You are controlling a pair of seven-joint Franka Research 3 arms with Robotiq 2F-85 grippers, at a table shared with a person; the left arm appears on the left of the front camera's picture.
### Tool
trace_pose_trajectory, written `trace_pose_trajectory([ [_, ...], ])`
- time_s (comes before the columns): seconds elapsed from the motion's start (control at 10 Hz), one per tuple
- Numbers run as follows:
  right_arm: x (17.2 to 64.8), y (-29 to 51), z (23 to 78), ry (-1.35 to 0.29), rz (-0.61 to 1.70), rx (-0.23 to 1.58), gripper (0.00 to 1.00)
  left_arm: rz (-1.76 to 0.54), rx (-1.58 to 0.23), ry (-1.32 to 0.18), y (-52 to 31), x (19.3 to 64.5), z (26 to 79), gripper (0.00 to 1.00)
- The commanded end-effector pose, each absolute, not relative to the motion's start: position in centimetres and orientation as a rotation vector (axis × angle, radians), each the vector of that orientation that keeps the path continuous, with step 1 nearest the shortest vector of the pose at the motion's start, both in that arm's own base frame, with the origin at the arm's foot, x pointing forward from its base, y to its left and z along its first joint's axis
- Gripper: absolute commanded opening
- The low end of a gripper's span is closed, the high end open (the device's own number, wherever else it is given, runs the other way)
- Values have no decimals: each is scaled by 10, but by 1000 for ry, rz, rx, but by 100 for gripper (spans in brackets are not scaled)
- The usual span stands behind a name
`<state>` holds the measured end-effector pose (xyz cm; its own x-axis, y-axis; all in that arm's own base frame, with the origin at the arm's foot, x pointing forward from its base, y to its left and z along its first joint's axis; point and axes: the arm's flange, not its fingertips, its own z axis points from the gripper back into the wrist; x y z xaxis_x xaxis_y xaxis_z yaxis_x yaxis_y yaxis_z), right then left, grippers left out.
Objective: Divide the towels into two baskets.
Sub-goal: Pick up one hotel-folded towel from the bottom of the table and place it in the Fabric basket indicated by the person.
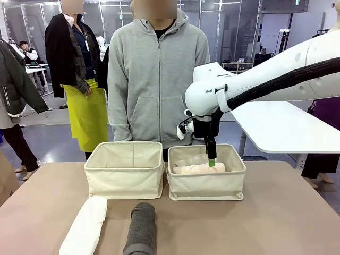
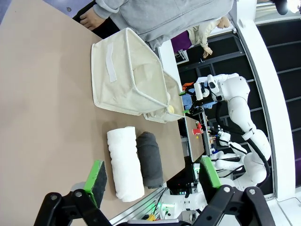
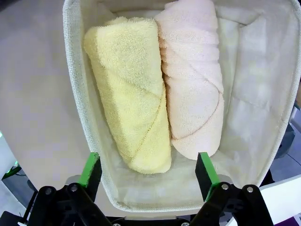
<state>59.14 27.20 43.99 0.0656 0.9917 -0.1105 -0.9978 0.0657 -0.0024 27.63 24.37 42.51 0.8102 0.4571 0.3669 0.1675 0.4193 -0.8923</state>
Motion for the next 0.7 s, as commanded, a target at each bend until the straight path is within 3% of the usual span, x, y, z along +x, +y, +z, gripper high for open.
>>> trace_pose_trajectory([
  [0.0, 592, 273, 441, 84, 1498, -90, 100, 192, -1157, -646, 245, 274, 428, 100],
  [0.2, 591, 272, 440, 87, 1503, -85, 97, 192, -1157, -646, 245, 274, 428, 100],
  [0.3, 580, 252, 459, 86, 1489, -66, 100, 192, -1157, -646, 245, 274, 428, 100],
  [0.6, 533, 182, 507, 13, 1348, 180, 100, 192, -1157, -646, 245, 274, 428, 100],
])
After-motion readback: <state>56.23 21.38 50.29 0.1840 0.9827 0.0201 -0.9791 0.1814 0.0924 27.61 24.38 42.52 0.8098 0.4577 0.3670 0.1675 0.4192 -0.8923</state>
